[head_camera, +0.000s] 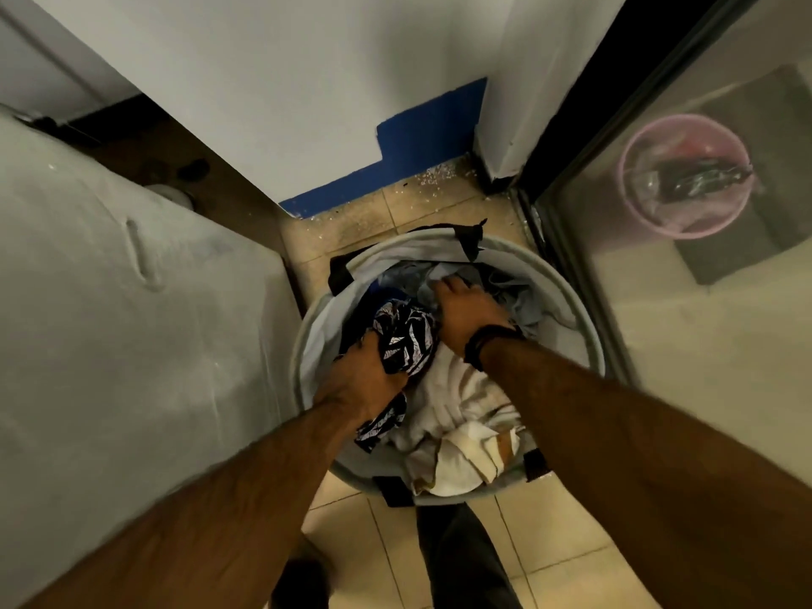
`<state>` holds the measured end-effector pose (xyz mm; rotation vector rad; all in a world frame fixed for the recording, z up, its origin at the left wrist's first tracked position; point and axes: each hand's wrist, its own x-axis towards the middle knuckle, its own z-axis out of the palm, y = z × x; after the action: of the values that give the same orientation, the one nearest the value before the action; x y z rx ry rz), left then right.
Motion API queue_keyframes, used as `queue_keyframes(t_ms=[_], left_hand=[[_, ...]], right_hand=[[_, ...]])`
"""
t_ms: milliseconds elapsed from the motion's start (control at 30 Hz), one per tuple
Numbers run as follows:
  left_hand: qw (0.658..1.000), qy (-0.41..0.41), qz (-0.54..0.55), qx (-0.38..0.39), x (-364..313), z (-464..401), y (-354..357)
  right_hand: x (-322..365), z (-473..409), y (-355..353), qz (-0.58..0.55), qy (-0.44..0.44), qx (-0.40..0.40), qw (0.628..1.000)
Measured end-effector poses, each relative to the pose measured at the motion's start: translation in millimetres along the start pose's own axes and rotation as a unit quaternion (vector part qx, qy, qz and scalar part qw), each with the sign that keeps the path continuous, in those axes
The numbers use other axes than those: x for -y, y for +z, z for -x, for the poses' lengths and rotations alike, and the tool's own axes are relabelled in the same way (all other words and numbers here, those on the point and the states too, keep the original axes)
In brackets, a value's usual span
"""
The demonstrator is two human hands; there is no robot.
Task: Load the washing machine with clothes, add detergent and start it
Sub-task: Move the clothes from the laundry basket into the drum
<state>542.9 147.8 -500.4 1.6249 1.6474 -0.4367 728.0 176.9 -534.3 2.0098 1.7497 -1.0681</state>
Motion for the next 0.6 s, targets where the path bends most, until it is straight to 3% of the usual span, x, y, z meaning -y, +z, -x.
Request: queue_keyframes(t_ms=[200,433,600], left_hand=[[0.999,0.003,0.036,0.013,27.0,-21.4,30.4],[0.995,-0.023,0.098,0.020,31.8,-8.9,32.6],[0.986,-0.077,0.147,-0.006,25.1,7.2,8.2]], right_hand=[[5.9,-70.4,35.1,0.056,0.010,0.067,0.996],[-0.1,-43.3,41.7,0.131,0.122,0.083,0.980],[2.6,3.5,-5.2,0.087,0.044,0.005,0.995]])
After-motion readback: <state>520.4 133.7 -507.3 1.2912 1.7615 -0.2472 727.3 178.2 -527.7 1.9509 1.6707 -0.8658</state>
